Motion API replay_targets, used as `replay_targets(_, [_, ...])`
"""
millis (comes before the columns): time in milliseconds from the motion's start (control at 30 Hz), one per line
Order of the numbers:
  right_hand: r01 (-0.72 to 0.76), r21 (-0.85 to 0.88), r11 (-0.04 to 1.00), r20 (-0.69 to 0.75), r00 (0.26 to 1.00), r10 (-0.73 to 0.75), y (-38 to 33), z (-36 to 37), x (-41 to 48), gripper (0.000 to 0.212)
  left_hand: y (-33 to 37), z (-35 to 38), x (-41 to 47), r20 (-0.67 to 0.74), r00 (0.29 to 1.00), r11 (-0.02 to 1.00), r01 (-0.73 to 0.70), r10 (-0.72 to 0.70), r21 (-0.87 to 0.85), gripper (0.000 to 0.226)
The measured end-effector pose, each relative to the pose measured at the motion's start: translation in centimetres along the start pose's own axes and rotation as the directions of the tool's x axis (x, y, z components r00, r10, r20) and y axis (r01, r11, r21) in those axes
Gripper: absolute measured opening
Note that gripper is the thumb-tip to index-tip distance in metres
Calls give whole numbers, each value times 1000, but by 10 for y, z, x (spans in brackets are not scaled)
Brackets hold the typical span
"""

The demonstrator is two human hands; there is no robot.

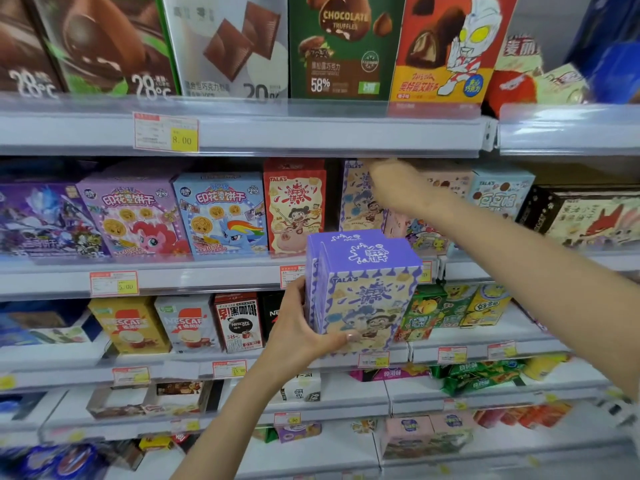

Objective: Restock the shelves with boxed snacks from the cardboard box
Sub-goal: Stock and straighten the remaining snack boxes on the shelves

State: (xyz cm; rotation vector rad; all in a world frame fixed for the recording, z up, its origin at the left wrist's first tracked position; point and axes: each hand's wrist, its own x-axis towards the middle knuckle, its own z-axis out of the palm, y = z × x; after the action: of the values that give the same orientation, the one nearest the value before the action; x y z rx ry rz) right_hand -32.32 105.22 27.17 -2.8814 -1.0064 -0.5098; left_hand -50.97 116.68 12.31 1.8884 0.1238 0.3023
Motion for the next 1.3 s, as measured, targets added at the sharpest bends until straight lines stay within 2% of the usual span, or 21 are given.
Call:
replay_targets(67, [56, 251, 966, -69, 997, -40, 4, -2, -25, 58, 10, -2, 4, 11, 1000, 1000, 20, -20, -15, 88])
replay_targets(100, [96, 421, 902, -104, 993, -57, 7, -2, -43, 58, 16, -3, 6, 18, 999, 999, 36, -36, -29, 89])
replay_targets(133, [90, 619, 780, -116, 993, -23, 10, -2, -65, 47, 20, -3, 9, 22, 998, 997, 58, -57, -45, 92])
replay_targets(167, [56, 812, 581, -90, 995, 31, 13, -1, -85, 33, 26, -3, 12, 27, 997, 995, 80, -79, -54, 96])
replay_targets(200, [-30, 947, 319, 11, 998, 64, 12, -1, -103, 39, 31, -1, 15, 36, 995, 993, 100, -98, -59, 98])
replay_targets(233, [-148, 985, 89, 143, 988, 60, 14, 3, -117, 66, 36, 0, 18, 46, 992, 991, 119, -116, -65, 97])
replay_targets(267, [-250, 967, -43, 251, 967, 29, 16, 13, -127, 92, 39, 3, 22, 60, 989, 988, 136, -132, -75, 93])
replay_targets(300, [-297, 952, -69, 298, 954, 10, 16, 22, -135, 108, 44, 6, 25, 74, 987, 985, 149, -143, -89, 89])
replay_targets(333, [-321, 946, -43, 320, 947, -13, 14, 28, -142, 110, 46, 9, 29, 86, 985, 982, 160, -152, -101, 87])
replay_targets(367, [-326, 945, 10, 326, 945, -3, 10, 32, -148, 96, 49, 12, 32, 94, 983, 979, 167, -156, -116, 85])
replay_targets(433, [-295, 955, 26, 292, 952, 90, 5, 36, -151, 51, 53, 18, 39, 100, 983, 980, 164, -152, -117, 71])
replay_targets(500, [-291, 956, 36, 284, 949, 136, 6, 41, -149, 34, 56, 21, 51, 110, 986, 988, 131, -122, -77, 68])
replay_targets(567, [-286, 957, 47, 276, 949, 151, 8, 45, -143, 35, 57, 20, 63, 116, 990, 996, 83, -84, 14, 84])
replay_targets(633, [-287, 957, 30, 278, 944, 176, 8, 49, -137, 30, 57, 19, 73, 124, 990, 990, 45, -62, 133, 110])
replay_targets(700, [-285, 958, 22, 275, 941, 199, 9, 53, -134, 25, 59, 18, 79, 153, 986, 981, 35, -65, 191, 121])
replay_targets(800, [-284, 958, 35, 271, 939, 213, 9, 56, -134, 25, 60, 18, 85, 160, 987, 977, -16, -18, 213, 117])
replay_targets(967, [-249, 963, 106, 201, 921, 334, 8, 43, -126, 26, 71, 15, 90, 133, 985, 957, -138, 107, 255, 121])
replay_targets(1167, [-241, 954, 180, 158, 911, 380, 0, 47, -107, 23, 69, 17, 98, 71, 995, 958, -82, 65, 274, 116])
replay_targets(1300, [-234, 948, 213, 118, 885, 450, -7, 47, -95, 29, 56, 18, 114, 13, 999, 986, -39, 37, 162, 116])
